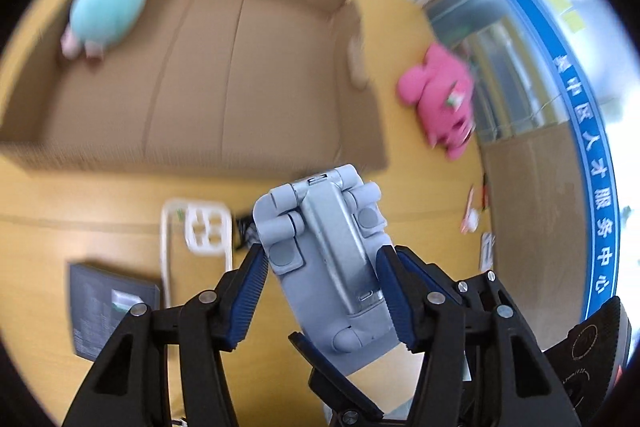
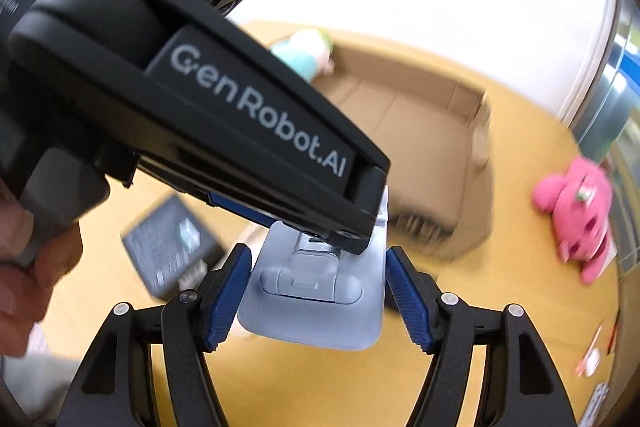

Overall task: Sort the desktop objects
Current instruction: 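Lift the white phone stand with the left gripper toward the box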

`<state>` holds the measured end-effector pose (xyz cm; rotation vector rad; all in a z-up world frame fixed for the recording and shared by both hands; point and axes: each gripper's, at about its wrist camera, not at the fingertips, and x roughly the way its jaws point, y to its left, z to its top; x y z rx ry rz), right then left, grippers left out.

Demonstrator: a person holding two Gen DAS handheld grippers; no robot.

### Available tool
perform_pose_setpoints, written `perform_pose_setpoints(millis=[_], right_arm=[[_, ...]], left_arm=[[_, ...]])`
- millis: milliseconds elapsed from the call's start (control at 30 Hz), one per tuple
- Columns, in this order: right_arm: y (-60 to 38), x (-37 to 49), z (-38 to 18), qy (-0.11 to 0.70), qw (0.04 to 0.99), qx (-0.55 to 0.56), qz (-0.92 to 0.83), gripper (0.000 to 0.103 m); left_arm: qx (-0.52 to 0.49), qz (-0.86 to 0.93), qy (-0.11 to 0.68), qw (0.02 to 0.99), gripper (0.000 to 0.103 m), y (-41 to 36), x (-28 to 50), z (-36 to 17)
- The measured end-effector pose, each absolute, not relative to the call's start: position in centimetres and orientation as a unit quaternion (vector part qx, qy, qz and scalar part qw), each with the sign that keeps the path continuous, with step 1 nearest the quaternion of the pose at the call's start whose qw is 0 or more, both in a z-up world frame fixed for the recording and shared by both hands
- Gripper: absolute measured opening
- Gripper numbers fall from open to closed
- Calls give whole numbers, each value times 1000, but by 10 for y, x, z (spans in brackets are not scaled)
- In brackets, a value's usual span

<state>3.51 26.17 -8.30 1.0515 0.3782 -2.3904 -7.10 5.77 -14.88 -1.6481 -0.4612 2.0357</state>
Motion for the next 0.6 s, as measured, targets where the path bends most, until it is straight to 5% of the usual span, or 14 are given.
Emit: perform_pose_setpoints(millis=[600], right_arm=[[204, -33, 156, 115, 239, 202, -943, 73]], left_arm=[[-402, 872, -131, 248, 55, 11, -101, 95]])
